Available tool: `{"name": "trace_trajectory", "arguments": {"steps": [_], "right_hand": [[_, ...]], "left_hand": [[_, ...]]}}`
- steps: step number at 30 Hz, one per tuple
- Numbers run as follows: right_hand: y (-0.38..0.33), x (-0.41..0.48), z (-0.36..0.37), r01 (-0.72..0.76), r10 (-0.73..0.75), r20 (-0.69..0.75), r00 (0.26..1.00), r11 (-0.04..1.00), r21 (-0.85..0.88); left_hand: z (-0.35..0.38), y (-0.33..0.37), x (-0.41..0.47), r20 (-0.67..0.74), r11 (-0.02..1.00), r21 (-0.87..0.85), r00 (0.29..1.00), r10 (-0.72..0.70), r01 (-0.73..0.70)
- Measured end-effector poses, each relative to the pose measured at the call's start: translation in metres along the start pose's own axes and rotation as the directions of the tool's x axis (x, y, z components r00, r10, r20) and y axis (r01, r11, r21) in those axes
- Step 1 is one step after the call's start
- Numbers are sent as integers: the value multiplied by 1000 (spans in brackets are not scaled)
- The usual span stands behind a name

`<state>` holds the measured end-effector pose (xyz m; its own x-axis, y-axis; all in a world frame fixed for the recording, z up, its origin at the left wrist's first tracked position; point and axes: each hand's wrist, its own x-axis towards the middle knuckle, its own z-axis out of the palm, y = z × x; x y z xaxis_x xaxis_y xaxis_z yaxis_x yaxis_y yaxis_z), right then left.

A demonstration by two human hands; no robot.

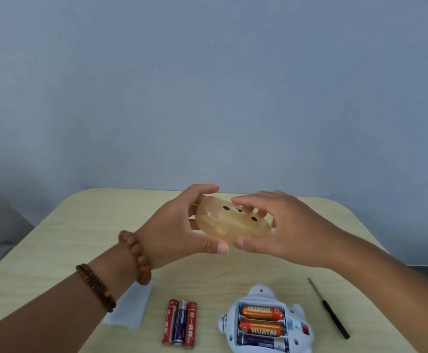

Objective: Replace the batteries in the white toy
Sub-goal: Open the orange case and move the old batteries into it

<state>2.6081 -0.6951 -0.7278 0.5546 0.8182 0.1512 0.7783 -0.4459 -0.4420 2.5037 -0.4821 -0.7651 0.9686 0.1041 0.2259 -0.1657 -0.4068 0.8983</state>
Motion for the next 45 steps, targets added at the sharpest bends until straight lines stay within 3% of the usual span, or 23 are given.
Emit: {"name": "trace_trajectory", "arguments": {"steps": [5, 12, 18, 22, 26, 29, 31, 33, 38, 42, 45], "right_hand": [[10, -1, 0, -35, 28, 55, 998, 991, 129], [4, 6, -10, -54, 11, 137, 990, 948, 313], [8, 5, -14, -134, 51, 227, 973, 921, 365], [10, 9, -17, -171, 77, 244, 967, 903, 395], [16, 10, -27, -229, 65, 297, 953, 796, 560], [24, 13, -30, -254, 19, 359, 933, 741, 622], [27, 17, -27, -299, 67, 337, 939, 643, 706], [29, 22, -20, -305, 174, 252, 952, 597, 742], [29, 36, 4, -224, 329, -63, 942, 758, 613], [34, 51, 17, -240, 344, -76, 936, 781, 576], [36, 60, 24, -265, 320, -42, 946, 843, 467]], "left_hand": [[12, -4, 6, -44, 997, -58, 998, -49, 46], [11, -2, 3, 82, 953, -289, 994, -71, 92], [11, -3, 4, 76, 981, -166, 993, -90, 102], [9, -2, 4, 113, 979, -181, 991, -77, 96], [5, 2, 3, 196, 976, -214, 981, 11, 32], [-1, 2, 5, 225, 986, -165, 974, 11, 27], [-3, 1, 5, 223, 986, -157, 975, -17, 53], [-3, 1, 4, 209, 993, -103, 977, -30, 52], [5, 1, 2, 100, 982, 187, 993, -55, 35], [8, -4, -3, 110, 912, 411, 993, -48, -1], [7, -10, -4, 135, 758, 652, 985, -107, -7]]}}
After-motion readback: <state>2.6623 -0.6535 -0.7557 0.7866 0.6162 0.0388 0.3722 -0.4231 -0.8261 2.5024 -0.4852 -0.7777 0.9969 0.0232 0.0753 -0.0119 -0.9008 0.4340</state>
